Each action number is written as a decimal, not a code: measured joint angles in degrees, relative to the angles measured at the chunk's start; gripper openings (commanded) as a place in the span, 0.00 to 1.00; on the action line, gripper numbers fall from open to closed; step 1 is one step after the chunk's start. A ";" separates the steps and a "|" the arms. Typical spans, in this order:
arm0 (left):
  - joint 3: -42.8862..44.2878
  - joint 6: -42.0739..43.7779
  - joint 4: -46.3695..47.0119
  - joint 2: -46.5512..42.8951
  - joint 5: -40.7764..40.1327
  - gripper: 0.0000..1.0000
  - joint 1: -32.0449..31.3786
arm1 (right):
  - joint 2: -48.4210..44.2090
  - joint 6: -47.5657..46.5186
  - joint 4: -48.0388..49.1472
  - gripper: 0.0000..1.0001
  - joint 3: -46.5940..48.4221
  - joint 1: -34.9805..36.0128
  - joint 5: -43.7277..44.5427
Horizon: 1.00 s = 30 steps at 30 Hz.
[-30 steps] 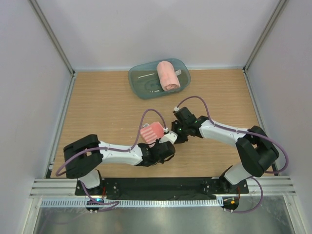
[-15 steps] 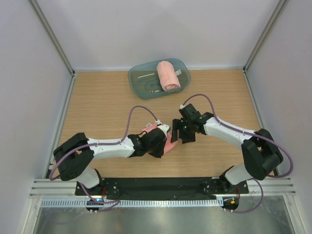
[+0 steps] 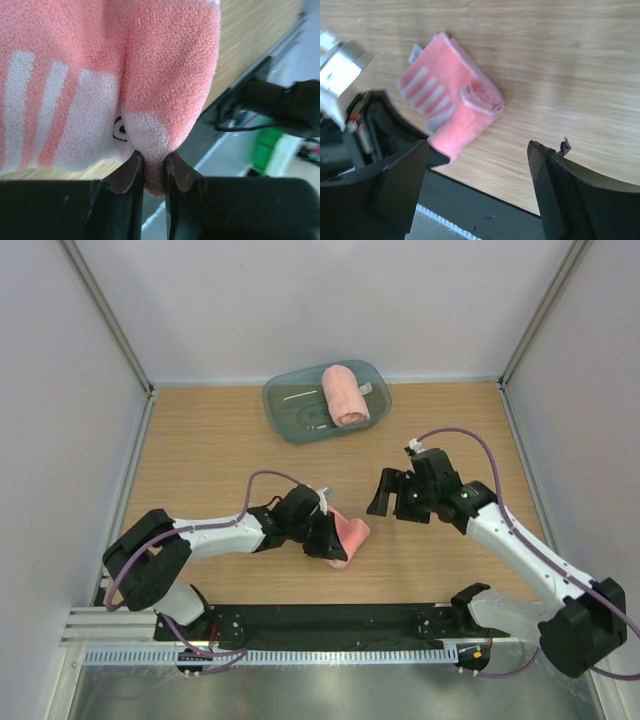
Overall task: Roll the towels
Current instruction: Roll the towel
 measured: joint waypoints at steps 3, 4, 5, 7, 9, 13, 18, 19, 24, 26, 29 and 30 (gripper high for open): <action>-4.52 -6.51 8.04 1.18 5.33 0.05 3.15 | -5.84 2.62 4.11 0.87 -5.75 0.74 -4.79; -5.81 -8.48 10.78 2.51 7.04 0.05 4.07 | -7.15 3.52 5.68 0.87 -7.72 1.38 -5.90; -6.84 -10.69 13.68 4.39 8.76 0.05 4.92 | -7.96 4.46 6.69 0.87 -9.38 2.05 -6.78; -8.70 -14.80 19.61 8.44 11.78 0.05 5.88 | -8.28 5.97 8.96 0.87 -12.04 2.93 -8.07; -10.21 -19.21 26.56 12.22 15.08 0.05 6.25 | -7.63 7.52 11.50 0.86 -14.53 3.58 -9.07; -11.04 -24.46 35.28 16.02 18.38 0.05 6.67 | -4.04 9.90 16.44 0.86 -18.01 4.20 -9.62; -11.19 -27.41 39.21 17.62 20.61 0.05 7.63 | 2.34 11.50 21.88 0.77 -20.79 4.96 -8.70; -11.19 -27.69 39.58 17.77 20.98 0.06 7.82 | 3.54 11.56 22.91 0.76 -21.05 5.07 -8.63; -11.19 -28.52 40.68 18.53 22.29 0.07 8.28 | 10.19 13.27 31.15 0.72 -21.84 5.16 -9.94; -11.19 -28.72 40.98 18.75 22.67 0.08 8.46 | 11.56 13.73 34.25 0.70 -21.84 5.22 -10.54; -11.17 -28.74 41.51 19.15 23.28 0.11 8.63 | 12.41 13.92 36.70 0.48 -22.16 5.31 -10.49; -11.17 -28.72 41.68 19.32 23.50 0.12 8.66 | 12.52 13.84 36.94 0.42 -22.34 5.33 -10.45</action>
